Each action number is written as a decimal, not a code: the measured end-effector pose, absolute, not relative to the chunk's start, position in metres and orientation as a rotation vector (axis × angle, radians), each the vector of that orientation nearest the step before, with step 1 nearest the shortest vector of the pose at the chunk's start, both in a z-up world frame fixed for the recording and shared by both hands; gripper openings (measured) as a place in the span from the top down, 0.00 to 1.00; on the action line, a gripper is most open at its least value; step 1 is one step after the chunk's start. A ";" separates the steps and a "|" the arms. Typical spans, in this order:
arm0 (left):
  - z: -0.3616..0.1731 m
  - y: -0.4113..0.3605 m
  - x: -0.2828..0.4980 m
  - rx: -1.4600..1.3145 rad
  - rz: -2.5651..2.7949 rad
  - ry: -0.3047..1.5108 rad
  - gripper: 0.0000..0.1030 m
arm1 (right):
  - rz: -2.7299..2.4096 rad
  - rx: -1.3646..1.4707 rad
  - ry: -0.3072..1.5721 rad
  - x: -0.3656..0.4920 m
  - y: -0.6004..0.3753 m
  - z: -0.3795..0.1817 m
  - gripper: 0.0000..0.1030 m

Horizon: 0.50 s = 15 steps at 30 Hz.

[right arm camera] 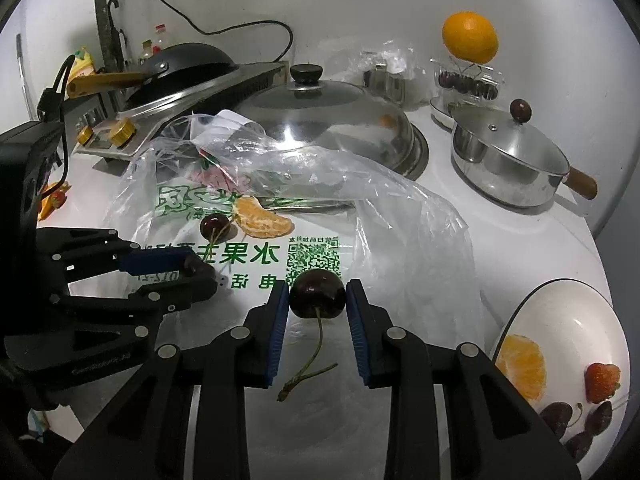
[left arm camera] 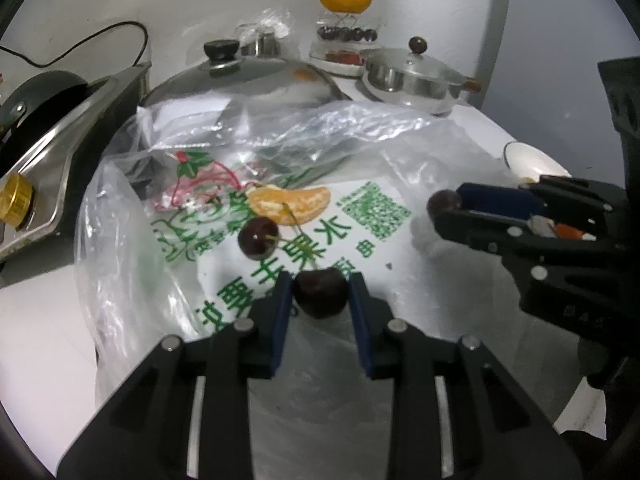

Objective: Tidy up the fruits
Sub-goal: 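Lift both held dark cherries and carry them over the white plate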

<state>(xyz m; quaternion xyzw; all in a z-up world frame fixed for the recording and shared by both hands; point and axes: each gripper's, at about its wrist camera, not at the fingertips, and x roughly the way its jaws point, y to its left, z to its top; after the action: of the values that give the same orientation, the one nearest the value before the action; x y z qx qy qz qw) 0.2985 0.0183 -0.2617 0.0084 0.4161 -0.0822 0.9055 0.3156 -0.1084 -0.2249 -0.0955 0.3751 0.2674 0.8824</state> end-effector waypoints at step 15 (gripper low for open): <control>-0.235 0.013 0.276 0.014 -0.201 0.807 0.71 | 0.547 -0.206 0.740 0.292 -0.115 -0.206 0.70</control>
<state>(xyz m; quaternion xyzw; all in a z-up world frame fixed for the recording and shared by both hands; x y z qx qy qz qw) 0.2756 0.0130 -0.2354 0.0069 0.3918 -0.0976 0.9148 0.2923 -0.1146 -0.2056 -0.0991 0.3565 0.2635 0.8909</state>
